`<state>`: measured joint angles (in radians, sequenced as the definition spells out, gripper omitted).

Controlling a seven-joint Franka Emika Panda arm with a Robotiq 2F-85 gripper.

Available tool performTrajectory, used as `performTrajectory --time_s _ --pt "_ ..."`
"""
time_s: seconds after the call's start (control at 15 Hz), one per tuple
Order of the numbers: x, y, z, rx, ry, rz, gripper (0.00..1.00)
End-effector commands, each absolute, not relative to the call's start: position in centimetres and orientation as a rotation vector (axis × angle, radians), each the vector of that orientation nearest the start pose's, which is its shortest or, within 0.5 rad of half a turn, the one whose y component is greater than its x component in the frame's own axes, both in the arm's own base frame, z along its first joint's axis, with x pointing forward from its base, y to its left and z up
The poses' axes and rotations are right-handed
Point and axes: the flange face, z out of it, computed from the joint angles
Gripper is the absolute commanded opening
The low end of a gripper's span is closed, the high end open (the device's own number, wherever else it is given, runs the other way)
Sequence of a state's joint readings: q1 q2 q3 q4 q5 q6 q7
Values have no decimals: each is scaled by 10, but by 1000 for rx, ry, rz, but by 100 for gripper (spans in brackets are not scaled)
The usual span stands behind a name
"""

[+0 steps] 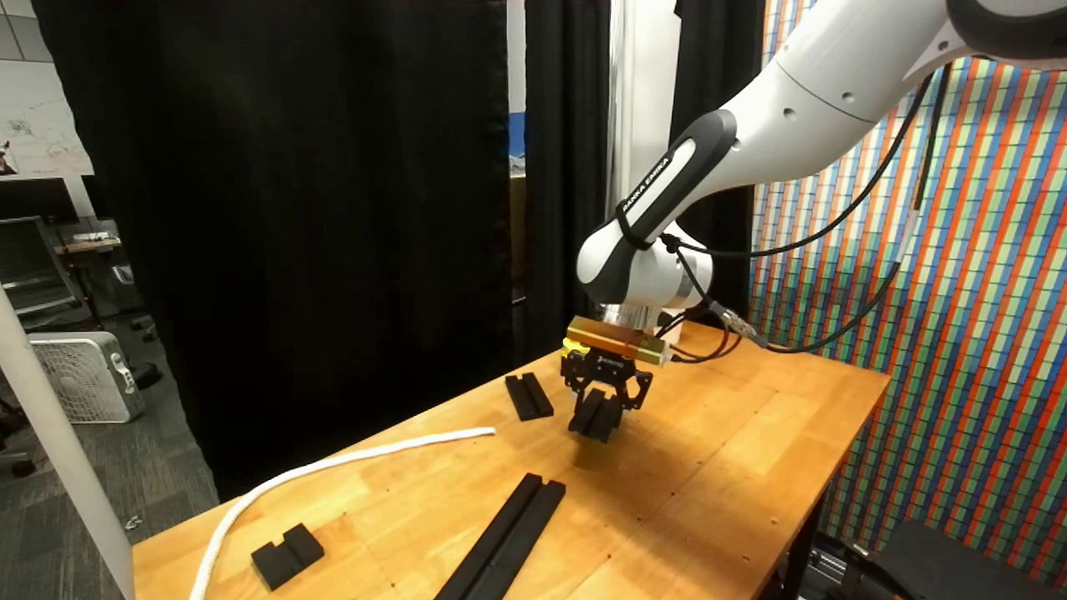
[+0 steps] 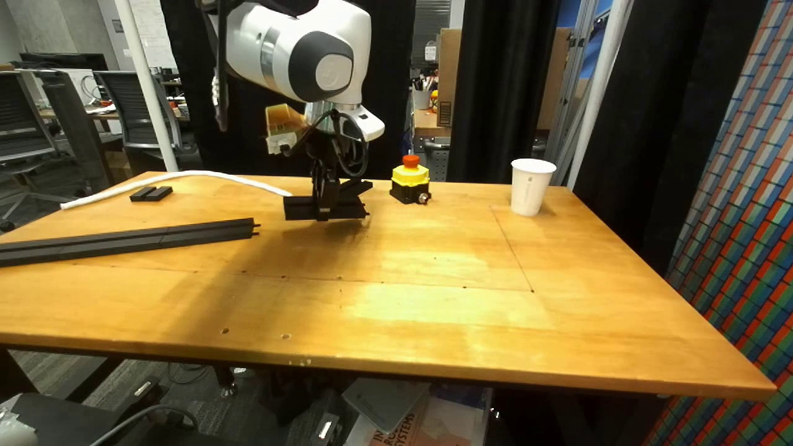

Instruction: Connect the four black pieces together

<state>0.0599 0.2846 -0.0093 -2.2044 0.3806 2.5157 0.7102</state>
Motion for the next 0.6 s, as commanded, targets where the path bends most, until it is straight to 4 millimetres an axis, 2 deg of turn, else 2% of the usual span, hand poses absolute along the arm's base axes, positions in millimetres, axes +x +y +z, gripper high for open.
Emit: performTrajectory --time_s 0.0,0.33,0.53 --pt "575 46 251 -2537 1482 45 45" --pt "589 74 245 -2552 1562 35 45" --pt "591 88 237 -2605 1544 50 45"
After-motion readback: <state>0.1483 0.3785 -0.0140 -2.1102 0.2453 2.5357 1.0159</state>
